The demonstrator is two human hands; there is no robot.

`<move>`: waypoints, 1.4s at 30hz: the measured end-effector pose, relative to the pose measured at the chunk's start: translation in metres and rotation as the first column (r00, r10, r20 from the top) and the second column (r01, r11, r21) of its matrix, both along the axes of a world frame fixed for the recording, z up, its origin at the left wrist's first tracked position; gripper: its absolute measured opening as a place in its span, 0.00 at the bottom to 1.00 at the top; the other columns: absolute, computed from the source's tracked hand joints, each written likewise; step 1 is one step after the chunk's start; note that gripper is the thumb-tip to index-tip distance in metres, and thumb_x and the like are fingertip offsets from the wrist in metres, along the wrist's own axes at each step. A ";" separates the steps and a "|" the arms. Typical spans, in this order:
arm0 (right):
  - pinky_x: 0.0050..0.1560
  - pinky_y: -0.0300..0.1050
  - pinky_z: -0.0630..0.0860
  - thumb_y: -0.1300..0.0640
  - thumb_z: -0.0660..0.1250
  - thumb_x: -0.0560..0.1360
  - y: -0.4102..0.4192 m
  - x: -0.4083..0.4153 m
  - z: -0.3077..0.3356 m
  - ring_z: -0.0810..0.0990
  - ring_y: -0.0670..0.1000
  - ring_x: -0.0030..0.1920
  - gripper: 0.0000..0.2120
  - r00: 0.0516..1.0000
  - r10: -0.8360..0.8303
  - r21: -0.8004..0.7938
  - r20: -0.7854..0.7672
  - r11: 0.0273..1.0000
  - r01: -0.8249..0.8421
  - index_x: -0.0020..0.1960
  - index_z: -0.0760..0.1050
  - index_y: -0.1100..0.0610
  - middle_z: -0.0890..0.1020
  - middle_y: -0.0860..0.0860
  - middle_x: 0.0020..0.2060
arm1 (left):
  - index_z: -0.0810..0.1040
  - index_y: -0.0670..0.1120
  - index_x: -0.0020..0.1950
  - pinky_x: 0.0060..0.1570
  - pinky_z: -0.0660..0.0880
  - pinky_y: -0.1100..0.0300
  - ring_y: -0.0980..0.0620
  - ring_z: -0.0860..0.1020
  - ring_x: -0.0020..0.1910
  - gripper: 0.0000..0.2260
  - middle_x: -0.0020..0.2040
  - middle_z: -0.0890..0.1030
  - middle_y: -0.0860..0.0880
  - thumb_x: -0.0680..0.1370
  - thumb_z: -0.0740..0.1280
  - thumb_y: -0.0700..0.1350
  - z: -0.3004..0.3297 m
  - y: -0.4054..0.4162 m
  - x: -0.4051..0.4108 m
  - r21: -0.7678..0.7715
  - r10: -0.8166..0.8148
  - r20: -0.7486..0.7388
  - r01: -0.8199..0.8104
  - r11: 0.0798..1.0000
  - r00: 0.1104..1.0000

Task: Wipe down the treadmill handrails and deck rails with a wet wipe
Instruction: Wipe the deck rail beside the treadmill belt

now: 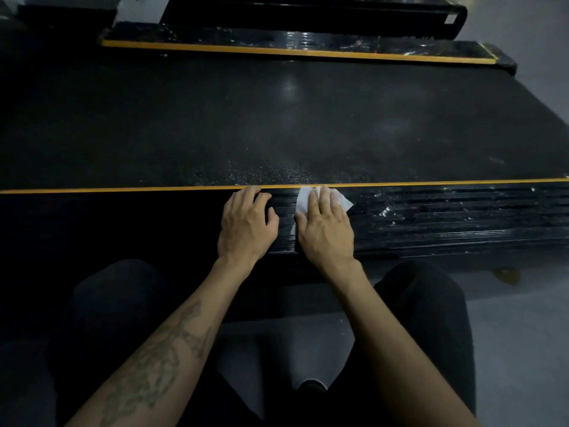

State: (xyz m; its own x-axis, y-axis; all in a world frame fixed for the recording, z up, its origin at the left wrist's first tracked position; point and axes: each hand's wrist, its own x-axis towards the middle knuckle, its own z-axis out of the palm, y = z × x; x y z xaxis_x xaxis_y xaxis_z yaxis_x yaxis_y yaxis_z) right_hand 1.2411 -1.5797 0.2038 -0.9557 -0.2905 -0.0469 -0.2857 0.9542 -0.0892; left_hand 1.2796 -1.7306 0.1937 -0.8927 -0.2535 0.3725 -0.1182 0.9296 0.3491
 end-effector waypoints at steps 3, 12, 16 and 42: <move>0.81 0.54 0.48 0.45 0.44 0.87 -0.007 0.000 -0.001 0.47 0.58 0.83 0.30 0.997 0.075 -0.003 0.004 0.997 -0.075 0.84 0.48 0.58 0.49 0.59 0.83 | 0.82 0.42 0.61 0.62 0.72 0.49 0.43 0.77 0.61 0.13 0.62 0.79 0.44 0.79 0.67 0.44 0.000 0.000 0.000 0.003 -0.002 0.013 0.001 1.000 1.000; 0.82 0.54 0.46 0.45 0.45 0.87 -0.008 -0.013 0.003 0.46 0.58 0.83 0.30 1.000 -0.011 -0.032 0.025 0.999 0.012 0.84 0.47 0.59 0.50 0.57 0.83 | 0.82 0.42 0.60 0.63 0.73 0.48 0.44 0.77 0.61 0.12 0.61 0.80 0.45 0.78 0.68 0.44 0.000 -0.001 0.000 0.001 -0.011 -0.001 0.011 1.000 1.000; 0.81 0.52 0.46 0.47 0.43 0.88 -0.011 -0.024 0.005 0.48 0.57 0.83 0.27 0.984 0.177 0.024 0.000 0.984 -0.177 0.83 0.48 0.58 0.52 0.55 0.83 | 0.82 0.43 0.61 0.63 0.73 0.49 0.45 0.77 0.61 0.13 0.62 0.79 0.46 0.79 0.68 0.45 0.000 -0.001 0.000 0.002 -0.023 0.009 0.023 1.000 1.000; 0.82 0.50 0.45 0.44 0.46 0.87 0.030 -0.025 0.004 0.46 0.53 0.83 0.29 0.995 0.101 -0.066 0.005 0.993 -0.100 0.84 0.49 0.56 0.49 0.54 0.84 | 0.75 0.45 0.66 0.75 0.59 0.39 0.43 0.67 0.72 0.18 0.70 0.73 0.45 0.82 0.59 0.55 0.009 0.034 -0.014 -0.114 -0.033 0.274 0.067 0.991 0.961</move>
